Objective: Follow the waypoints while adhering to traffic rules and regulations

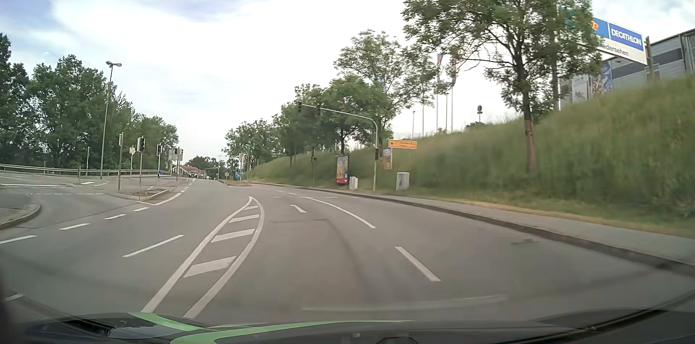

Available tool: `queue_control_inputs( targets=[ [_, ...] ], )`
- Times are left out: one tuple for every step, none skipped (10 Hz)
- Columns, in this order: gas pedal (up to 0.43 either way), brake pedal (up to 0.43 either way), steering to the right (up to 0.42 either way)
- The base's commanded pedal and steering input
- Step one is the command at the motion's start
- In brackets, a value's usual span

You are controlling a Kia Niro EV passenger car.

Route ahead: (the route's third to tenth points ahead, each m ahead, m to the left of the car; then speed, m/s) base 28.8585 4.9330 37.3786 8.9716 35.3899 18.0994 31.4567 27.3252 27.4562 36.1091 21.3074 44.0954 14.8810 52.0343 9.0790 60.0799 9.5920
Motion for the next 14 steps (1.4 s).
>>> queue_control_inputs(
  targets=[
    [0.0, 0.024, -0.065],
    [0.0, 0.091, -0.065],
    [0.0, 0.146, -0.065],
    [0.0, 0.183, -0.063],
    [0.0, 0.159, -0.061],
    [0.0, 0.146, -0.06],
    [0.0, 0.11, -0.06],
    [0.0, 0.067, -0.06],
    [0.0, 0.067, -0.06],
    [0.0, 0.073, -0.06],
    [0.0, 0.073, -0.059],
    [0.0, 0.116, -0.055],
    [0.0, 0.128, -0.053],
    [0.0, 0.128, -0.052]
  ],
)
